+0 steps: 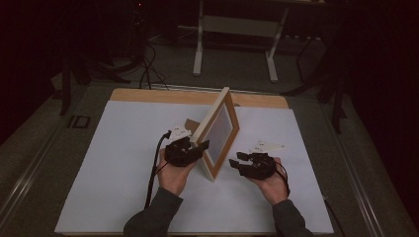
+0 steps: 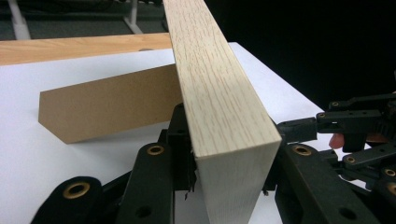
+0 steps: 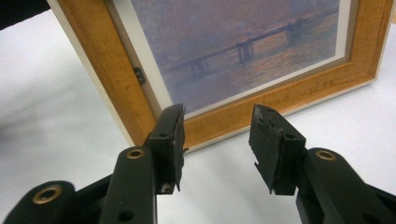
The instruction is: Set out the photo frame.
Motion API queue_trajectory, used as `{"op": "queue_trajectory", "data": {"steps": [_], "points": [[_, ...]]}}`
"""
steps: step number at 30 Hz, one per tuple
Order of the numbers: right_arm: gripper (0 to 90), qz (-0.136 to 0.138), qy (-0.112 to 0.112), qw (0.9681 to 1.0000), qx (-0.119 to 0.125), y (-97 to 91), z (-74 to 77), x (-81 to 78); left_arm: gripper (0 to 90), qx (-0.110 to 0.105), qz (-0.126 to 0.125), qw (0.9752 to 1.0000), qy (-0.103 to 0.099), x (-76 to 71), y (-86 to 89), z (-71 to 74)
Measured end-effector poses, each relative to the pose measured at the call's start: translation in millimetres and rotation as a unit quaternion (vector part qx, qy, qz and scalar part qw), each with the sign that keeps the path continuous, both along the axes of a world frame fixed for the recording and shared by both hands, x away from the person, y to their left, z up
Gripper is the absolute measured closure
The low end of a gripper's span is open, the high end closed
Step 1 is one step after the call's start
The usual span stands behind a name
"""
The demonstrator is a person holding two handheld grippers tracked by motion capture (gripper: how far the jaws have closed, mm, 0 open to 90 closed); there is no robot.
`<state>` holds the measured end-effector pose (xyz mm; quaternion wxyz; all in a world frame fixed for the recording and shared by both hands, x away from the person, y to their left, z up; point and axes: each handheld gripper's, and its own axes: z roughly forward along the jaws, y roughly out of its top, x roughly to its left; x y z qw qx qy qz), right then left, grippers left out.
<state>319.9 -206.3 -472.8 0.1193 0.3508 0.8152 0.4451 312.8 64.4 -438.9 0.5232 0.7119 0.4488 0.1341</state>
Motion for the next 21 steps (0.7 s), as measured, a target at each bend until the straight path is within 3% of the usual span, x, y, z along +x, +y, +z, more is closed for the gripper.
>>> {"op": "queue_trajectory", "data": {"steps": [11,21], "points": [[54.6,-0.002,0.000,1.0000,0.001,-1.0,-0.7,0.6,68.6,-0.006,-0.030,0.9995,0.003,9.1,14.8,-0.7],[54.2,-0.003,0.002,1.0000,0.000,-2.1,-1.4,1.7,68.9,-0.014,-0.069,0.9974,0.012,18.8,31.8,-1.1]]}}
